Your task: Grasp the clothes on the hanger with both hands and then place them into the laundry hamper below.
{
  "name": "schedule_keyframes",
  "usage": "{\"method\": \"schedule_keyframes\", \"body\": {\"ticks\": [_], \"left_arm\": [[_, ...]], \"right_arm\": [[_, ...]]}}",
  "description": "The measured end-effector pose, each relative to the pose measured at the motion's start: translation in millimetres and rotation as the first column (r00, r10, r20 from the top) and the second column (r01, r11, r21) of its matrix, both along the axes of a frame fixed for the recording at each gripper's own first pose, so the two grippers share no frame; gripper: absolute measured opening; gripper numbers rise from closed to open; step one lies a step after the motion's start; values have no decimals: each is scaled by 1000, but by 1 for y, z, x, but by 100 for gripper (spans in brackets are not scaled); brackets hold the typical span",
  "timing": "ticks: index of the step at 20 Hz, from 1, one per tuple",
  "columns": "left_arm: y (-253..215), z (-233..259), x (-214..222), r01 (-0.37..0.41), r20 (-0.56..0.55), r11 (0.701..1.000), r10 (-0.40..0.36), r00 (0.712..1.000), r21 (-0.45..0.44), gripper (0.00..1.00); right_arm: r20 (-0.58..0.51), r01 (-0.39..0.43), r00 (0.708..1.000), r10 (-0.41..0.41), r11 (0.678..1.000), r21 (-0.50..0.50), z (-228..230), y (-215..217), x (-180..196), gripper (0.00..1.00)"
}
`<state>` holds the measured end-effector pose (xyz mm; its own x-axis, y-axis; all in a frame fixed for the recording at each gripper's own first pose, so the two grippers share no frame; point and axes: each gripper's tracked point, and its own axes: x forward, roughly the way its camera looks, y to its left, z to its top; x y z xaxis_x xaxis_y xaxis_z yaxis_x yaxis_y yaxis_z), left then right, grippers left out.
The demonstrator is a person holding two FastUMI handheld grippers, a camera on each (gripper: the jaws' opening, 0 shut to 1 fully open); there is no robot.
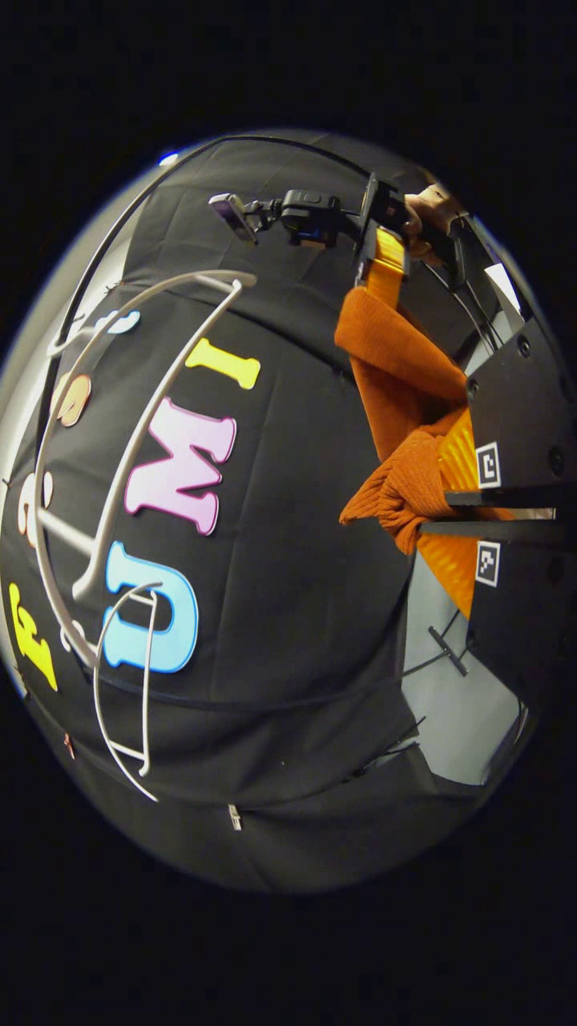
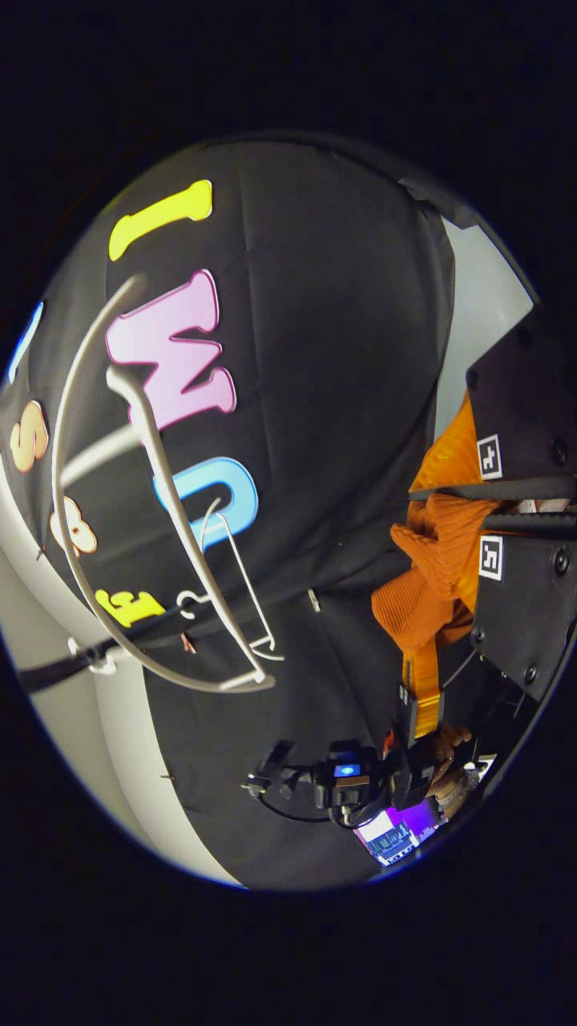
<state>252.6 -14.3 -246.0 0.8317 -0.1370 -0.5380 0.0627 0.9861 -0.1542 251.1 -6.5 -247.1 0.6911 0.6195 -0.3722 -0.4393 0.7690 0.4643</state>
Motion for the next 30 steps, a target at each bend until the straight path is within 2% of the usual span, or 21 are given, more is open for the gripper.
{"method": "schedule_keyframes", "body": {"ticks": [7,9,13,14,16,19,21,22,23,25,26,28,29,30], "left_arm": [[-39,-25,-10,68,-76,998,-69,995,-18,10],[-38,-35,-8,57,-99,998,-58,993,-12,10],[-35,-68,-13,-17,-205,998,3,979,-65,10],[-36,-74,-14,-27,-230,997,9,973,-74,11],[-27,-76,-23,-31,-272,998,17,962,-47,10],[2,-93,-30,-48,-297,997,65,953,64,67],[7,-87,-28,-63,-288,996,78,955,60,71],[9,-87,-25,-69,-282,996,83,956,58,85],[12,-84,-22,-73,-277,995,89,957,66,94],[16,-83,-19,-80,-267,993,99,959,82,94],[15,-83,-20,-80,-267,994,97,959,76,90],[12,-82,-22,-79,-266,995,91,960,55,90],[11,-81,-24,-79,-266,996,89,960,46,95],[12,-80,-25,-82,-262,996,90,961,42,95]], "right_arm": [[-39,-100,995,97,990,-100,-22,34,-32,11],[-62,-116,992,108,985,-130,-31,34,-36,11],[-176,-120,981,83,971,-207,-68,27,-43,11],[-197,-129,977,85,966,-222,-73,25,-47,14],[-215,-128,974,64,945,-300,-92,15,-48,16],[-191,-119,981,45,912,-392,-98,-6,-45,66],[-192,-120,980,45,908,-401,-105,-7,-42,100],[-186,-105,982,36,920,-378,-102,-7,-39,96],[-187,-92,982,24,928,-362,-98,-7,-37,99],[-180,-75,984,8,928,-365,-94,-9,-32,98],[-173,-68,985,3,926,-372,-93,-12,-30,99],[-171,-66,985,2,926,-371,-93,-15,-28,98],[-171,-63,985,-2,926,-371,-92,-16,-28,99],[-173,-59,985,-6,927,-370,-92,-17,-28,99]]}}
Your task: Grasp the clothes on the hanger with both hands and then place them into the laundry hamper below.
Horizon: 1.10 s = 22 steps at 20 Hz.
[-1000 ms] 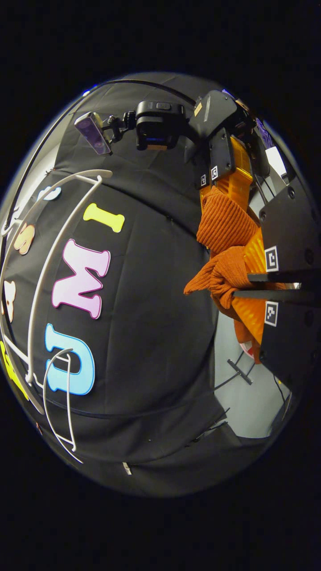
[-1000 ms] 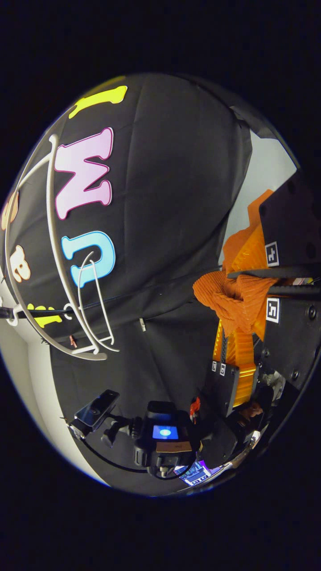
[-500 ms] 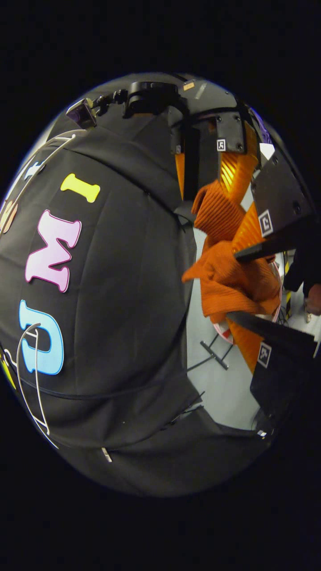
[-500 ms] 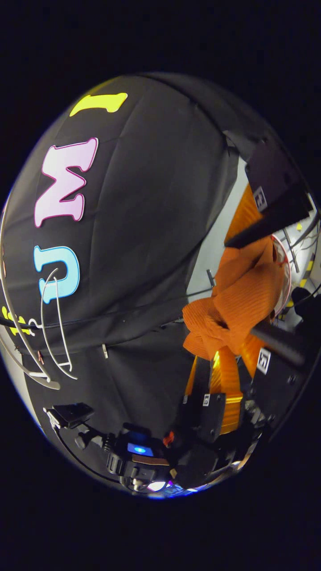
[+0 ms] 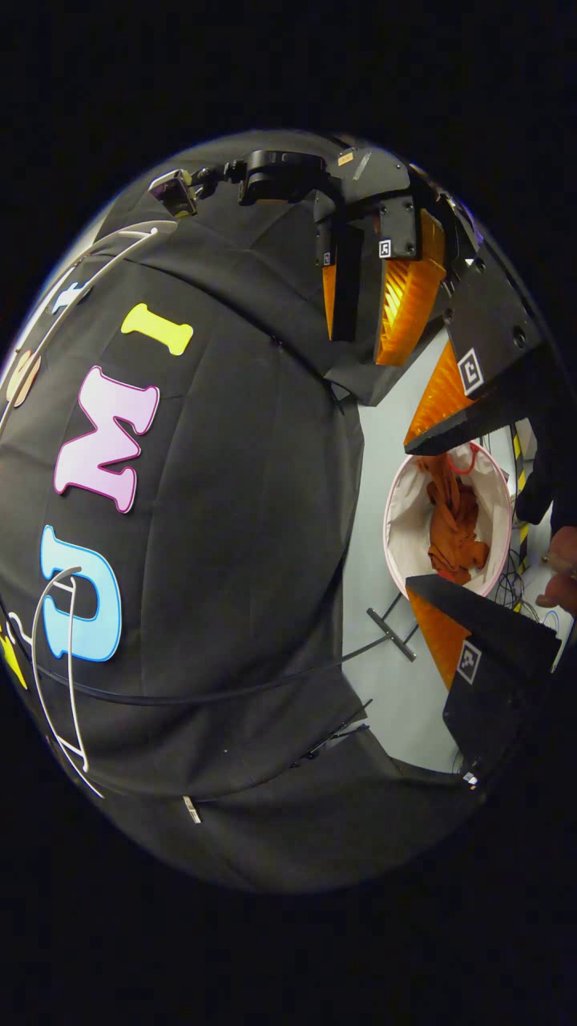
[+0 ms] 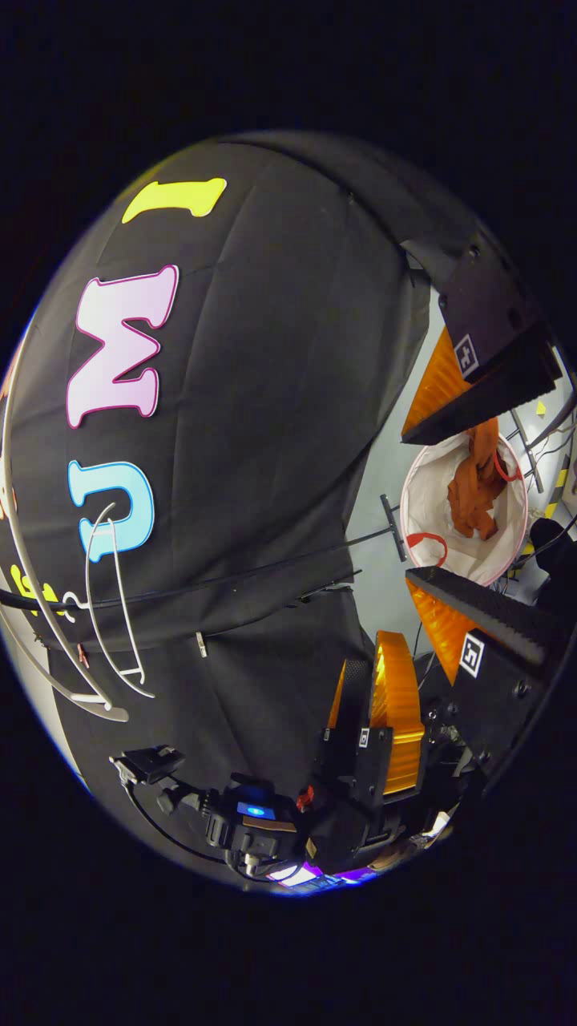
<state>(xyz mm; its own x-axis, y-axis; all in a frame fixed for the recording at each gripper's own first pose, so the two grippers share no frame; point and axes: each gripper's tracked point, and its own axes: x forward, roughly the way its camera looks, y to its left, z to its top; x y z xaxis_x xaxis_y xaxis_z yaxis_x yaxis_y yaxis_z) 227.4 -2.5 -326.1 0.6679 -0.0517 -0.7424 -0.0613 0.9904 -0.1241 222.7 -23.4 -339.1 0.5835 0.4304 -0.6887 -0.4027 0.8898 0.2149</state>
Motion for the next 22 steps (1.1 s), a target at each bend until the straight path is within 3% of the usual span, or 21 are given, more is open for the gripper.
{"method": "schedule_keyframes", "body": {"ticks": [6,12,22], "left_arm": [[-10,15,-14,32,44,999,-30,999,-33,94],[-13,46,-54,99,113,995,-96,989,-26,95],[7,122,-186,231,275,973,-217,937,-18,95]], "right_arm": [[18,14,1000,-14,1000,7,8,5,-9,99],[86,44,995,-42,999,-13,47,23,-51,98],[222,182,961,-165,982,-57,112,82,-184,99]]}}
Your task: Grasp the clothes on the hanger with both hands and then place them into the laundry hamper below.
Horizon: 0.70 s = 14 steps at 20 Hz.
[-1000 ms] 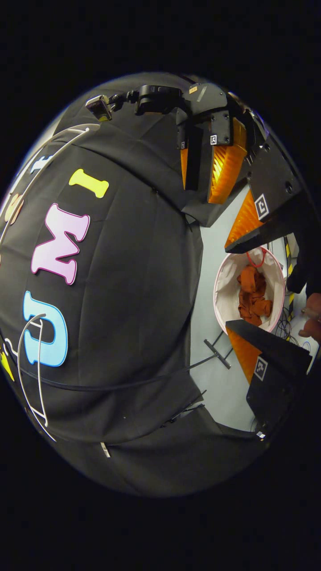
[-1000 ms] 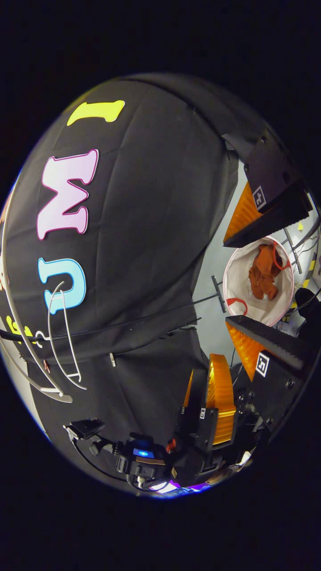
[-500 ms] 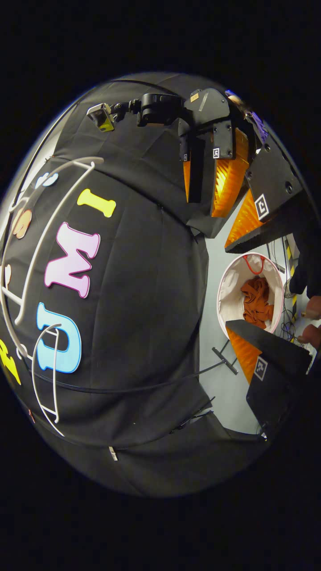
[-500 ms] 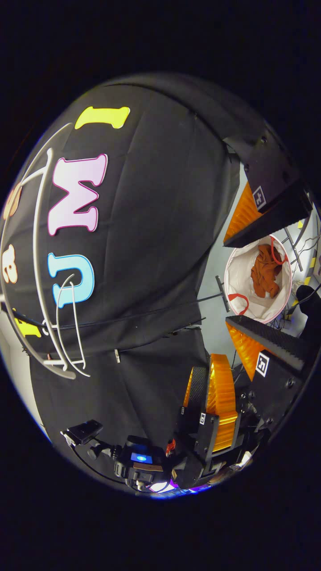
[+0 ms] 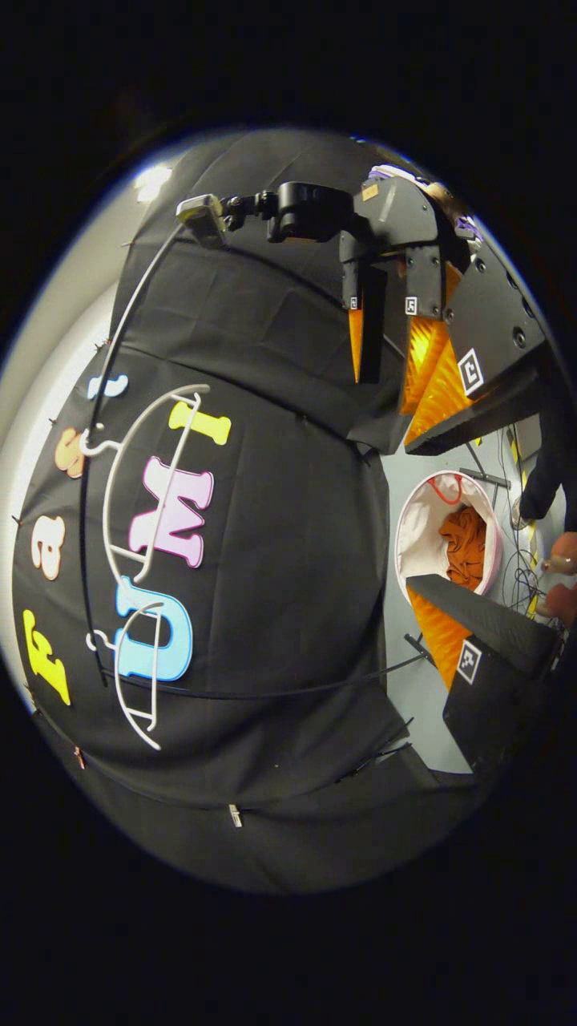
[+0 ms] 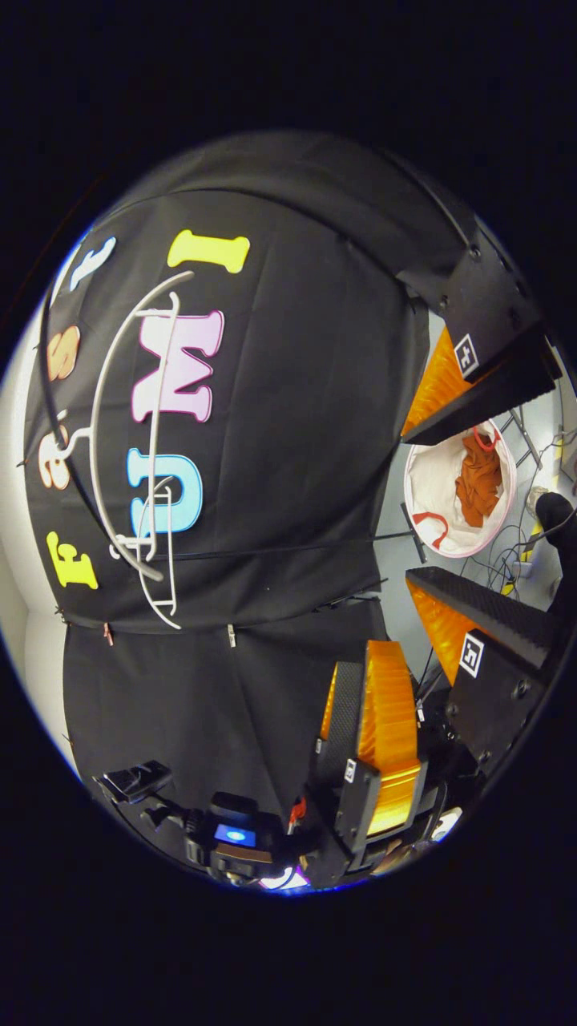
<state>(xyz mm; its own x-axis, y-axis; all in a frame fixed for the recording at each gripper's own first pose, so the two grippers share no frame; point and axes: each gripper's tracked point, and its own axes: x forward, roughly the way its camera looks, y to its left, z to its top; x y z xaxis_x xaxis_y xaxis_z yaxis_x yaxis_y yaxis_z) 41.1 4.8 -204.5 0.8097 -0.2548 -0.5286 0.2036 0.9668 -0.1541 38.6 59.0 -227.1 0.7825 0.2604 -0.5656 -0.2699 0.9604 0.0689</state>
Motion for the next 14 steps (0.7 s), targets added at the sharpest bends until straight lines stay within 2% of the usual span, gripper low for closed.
{"method": "schedule_keyframes", "body": {"ticks": [4,6,8,9,11,12,13,14], "left_arm": [[5,29,-50,19,48,1000,-18,999,-5,94],[-3,53,-64,42,101,999,-41,994,-10,94],[-5,72,-70,40,148,999,-38,988,-9,94],[-8,81,-72,41,168,999,-39,985,-4,89],[-18,94,-74,56,203,998,-53,978,-9,94],[-23,101,-73,63,215,998,-58,975,-17,89],[-28,110,-72,66,229,998,-58,972,-26,94],[-31,121,-71,64,244,997,-54,968,-33,89]], "right_arm": [[23,90,996,-91,995,41,30,17,-61,99],[64,151,986,-153,988,46,55,6,-77,98],[92,195,976,-197,980,36,71,-5,-87,98],[108,209,971,-212,977,36,81,-9,-91,98],[155,234,959,-238,971,43,105,-21,-94,96],[183,249,950,-253,967,47,118,-29,-94,98],[214,255,941,-262,965,58,131,-35,-91,98],[245,253,933,-264,965,75,146,-38,-88,98]]}}
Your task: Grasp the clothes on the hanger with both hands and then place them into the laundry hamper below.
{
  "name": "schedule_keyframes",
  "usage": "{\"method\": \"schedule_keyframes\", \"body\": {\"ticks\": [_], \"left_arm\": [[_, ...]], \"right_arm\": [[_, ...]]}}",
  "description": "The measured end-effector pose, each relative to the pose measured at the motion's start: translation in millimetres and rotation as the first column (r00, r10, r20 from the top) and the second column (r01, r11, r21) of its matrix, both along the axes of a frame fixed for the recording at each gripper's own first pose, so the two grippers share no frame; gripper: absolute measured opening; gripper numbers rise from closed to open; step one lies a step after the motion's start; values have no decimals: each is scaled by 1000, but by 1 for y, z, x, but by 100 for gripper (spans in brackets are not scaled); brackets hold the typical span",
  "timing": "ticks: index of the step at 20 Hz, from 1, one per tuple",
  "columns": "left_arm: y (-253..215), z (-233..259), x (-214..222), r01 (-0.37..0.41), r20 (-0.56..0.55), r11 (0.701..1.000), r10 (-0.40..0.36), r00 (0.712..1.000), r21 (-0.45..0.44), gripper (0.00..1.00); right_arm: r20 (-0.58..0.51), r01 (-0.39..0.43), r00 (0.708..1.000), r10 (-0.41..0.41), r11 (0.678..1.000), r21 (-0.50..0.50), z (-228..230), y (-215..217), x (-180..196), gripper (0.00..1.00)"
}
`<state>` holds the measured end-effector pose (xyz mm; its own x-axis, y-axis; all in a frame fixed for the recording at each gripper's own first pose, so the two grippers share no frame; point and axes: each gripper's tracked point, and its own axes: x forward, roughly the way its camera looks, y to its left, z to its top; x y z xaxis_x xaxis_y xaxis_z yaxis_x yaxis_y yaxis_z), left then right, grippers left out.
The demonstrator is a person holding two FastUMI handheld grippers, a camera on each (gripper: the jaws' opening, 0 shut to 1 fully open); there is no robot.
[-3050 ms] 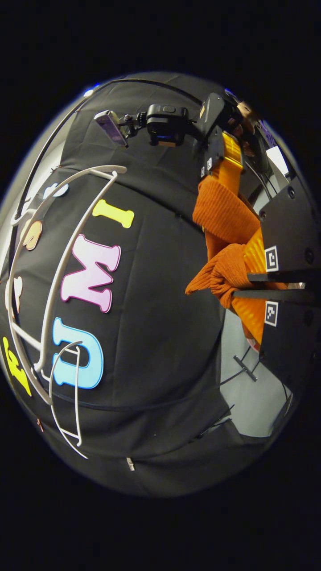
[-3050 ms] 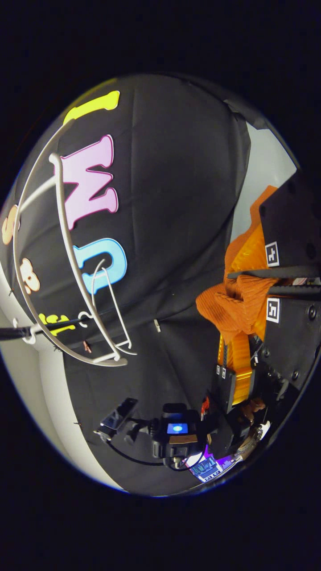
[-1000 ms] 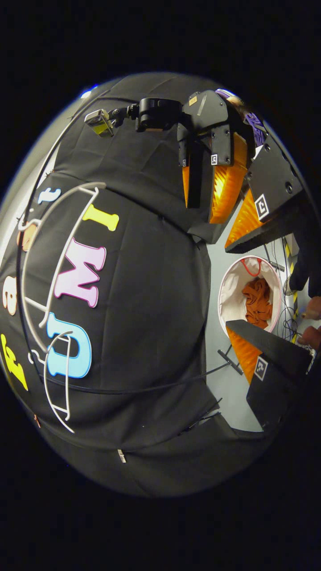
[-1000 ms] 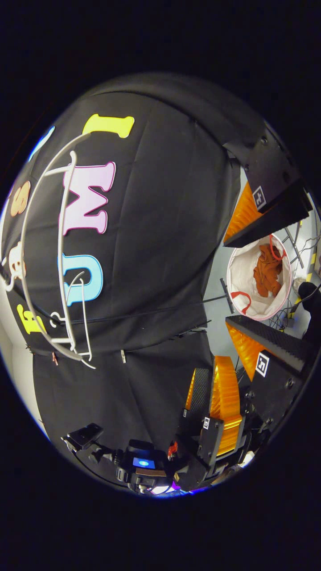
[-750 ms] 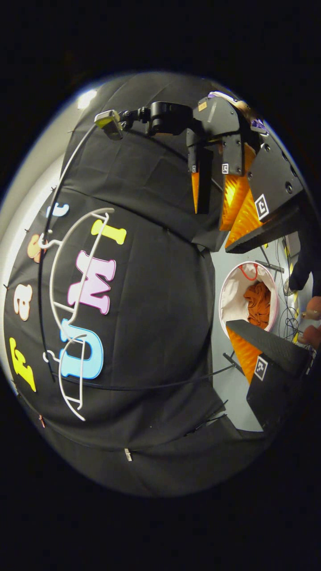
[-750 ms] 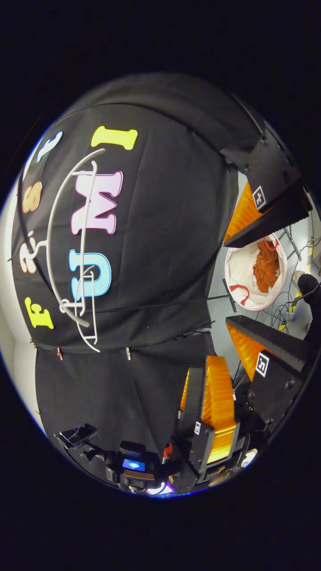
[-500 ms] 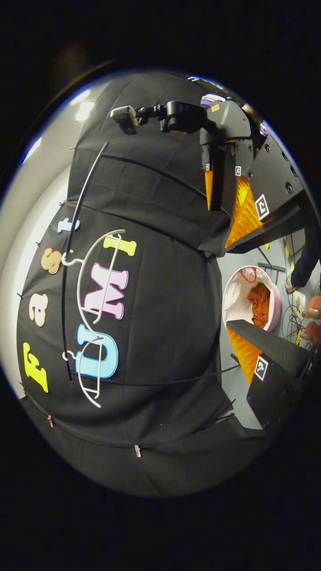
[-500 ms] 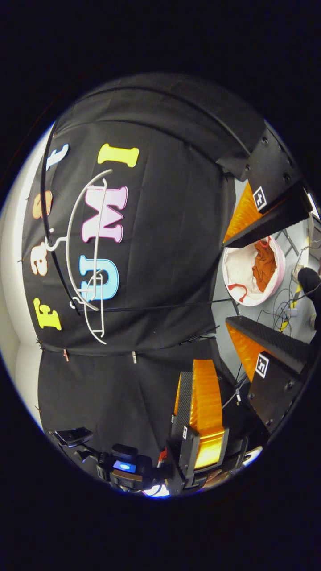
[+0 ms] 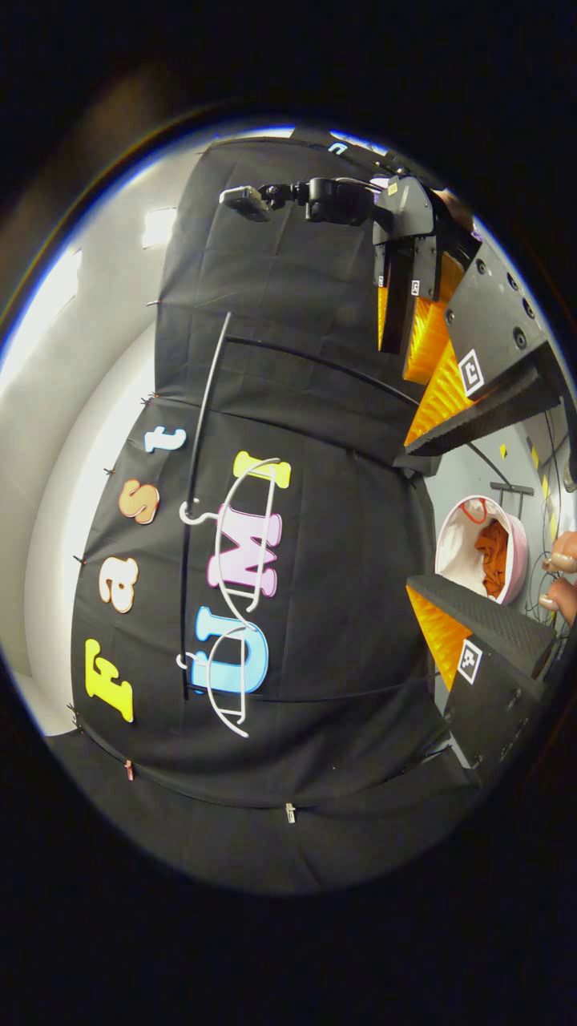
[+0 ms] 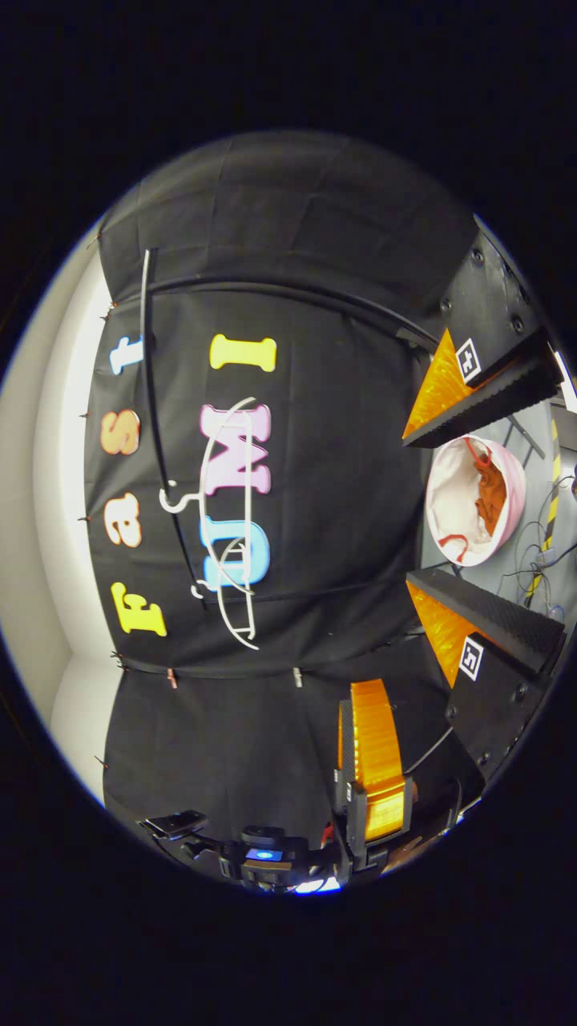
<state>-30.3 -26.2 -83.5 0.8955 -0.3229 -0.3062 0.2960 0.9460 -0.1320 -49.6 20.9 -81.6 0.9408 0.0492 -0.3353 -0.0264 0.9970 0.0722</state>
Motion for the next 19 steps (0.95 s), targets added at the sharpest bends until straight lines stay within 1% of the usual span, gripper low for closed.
{"method": "schedule_keyframes", "body": {"ticks": [1,2,3,4,5,6,8,9,10,11,12,13,14,15,16,18,19], "left_arm": [[-2,11,1,-9,18,1000,9,1000,-4,94],[-4,23,2,-22,41,1000,22,999,-3,89],[-6,37,3,-36,67,999,36,997,1,94],[-10,51,4,-44,94,999,43,995,4,94],[-14,63,4,-48,108,999,47,993,6,94],[-19,71,5,-49,125,999,47,991,12,94],[-23,90,2,-68,167,997,63,984,24,94],[-25,98,0,-79,180,997,73,981,24,93],[-27,105,-1,-86,198,996,80,977,21,89],[-29,113,-3,-96,219,995,90,972,15,89],[-31,121,-3,-104,236,994,99,967,10,93],[-33,126,-4,-113,249,994,108,962,7,89],[-35,129,-4,-119,259,993,113,959,8,93],[-37,133,-3,-122,269,992,114,956,12,93],[-40,136,-4,-124,280,992,115,953,15,94],[-44,139,-4,-122,286,992,113,952,14,94],[-45,143,-4,-121,292,993,114,950,8,89]], "right_arm": [[34,0,999,-1,1000,4,15,-4,3,98],[76,-2,997,1,1000,4,32,-8,8,98],[115,-8,993,8,1000,3,48,-12,12,100],[150,-13,989,12,1000,2,60,-16,15,98],[183,-10,983,9,1000,4,73,-20,17,100],[216,-14,976,11,1000,12,89,-23,20,100],[274,-47,961,37,998,30,115,-24,19,100],[297,-72,953,57,997,39,126,-20,18,95],[321,-93,944,73,995,46,136,-19,23,97],[347,-108,934,83,993,52,147,-20,23,95],[368,-118,925,90,992,53,155,-22,23,97],[385,-123,918,95,991,49,161,-23,23,97],[394,-122,914,97,992,40,165,-27,21,97],[401,-120,911,98,992,29,168,-30,20,99],[410,-118,906,101,993,18,174,-33,16,97],[424,-117,900,101,993,12,181,-36,16,98],[429,-120,898,100,993,19,183,-37,14,100]]}}
